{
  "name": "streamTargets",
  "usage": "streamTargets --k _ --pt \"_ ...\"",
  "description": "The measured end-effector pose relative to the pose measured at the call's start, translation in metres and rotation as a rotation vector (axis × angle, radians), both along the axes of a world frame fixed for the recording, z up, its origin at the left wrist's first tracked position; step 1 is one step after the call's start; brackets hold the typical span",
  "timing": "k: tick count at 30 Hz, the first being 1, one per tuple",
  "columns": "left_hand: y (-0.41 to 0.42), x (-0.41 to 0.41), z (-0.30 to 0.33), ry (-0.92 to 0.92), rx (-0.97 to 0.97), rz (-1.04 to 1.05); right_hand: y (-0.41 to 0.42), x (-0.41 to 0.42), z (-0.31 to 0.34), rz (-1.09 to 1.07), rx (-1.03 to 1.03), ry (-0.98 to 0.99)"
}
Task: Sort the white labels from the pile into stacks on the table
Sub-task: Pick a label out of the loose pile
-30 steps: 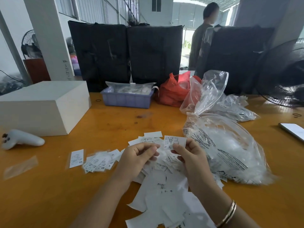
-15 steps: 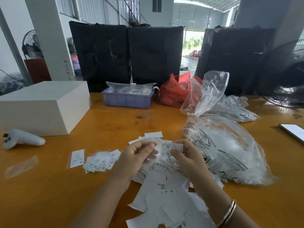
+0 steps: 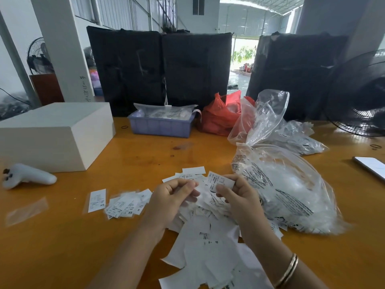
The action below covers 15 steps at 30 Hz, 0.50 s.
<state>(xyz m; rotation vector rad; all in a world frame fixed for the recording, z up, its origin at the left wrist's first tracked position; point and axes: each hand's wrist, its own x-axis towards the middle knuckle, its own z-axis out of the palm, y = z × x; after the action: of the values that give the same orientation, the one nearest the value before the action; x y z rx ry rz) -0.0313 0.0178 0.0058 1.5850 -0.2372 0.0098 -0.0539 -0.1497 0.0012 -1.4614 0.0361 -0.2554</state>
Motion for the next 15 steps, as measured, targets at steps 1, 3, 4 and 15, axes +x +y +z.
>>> streamTargets --k 1,3,4,15 --pt "0.0000 0.0001 0.0003 0.001 -0.005 0.001 0.0007 -0.0006 0.0002 0.020 0.018 0.005" --pt "0.0000 0.0005 0.0004 0.005 -0.007 0.006 0.0015 -0.0014 0.0009 0.045 0.033 0.006" --pt "0.0002 0.0007 0.0001 0.007 -0.005 0.009 0.0015 -0.0016 0.0012 0.047 0.037 0.003" --pt "0.0010 0.0020 -0.0015 0.005 0.022 0.024 0.0034 -0.0034 0.0019 0.034 -0.082 -0.001"
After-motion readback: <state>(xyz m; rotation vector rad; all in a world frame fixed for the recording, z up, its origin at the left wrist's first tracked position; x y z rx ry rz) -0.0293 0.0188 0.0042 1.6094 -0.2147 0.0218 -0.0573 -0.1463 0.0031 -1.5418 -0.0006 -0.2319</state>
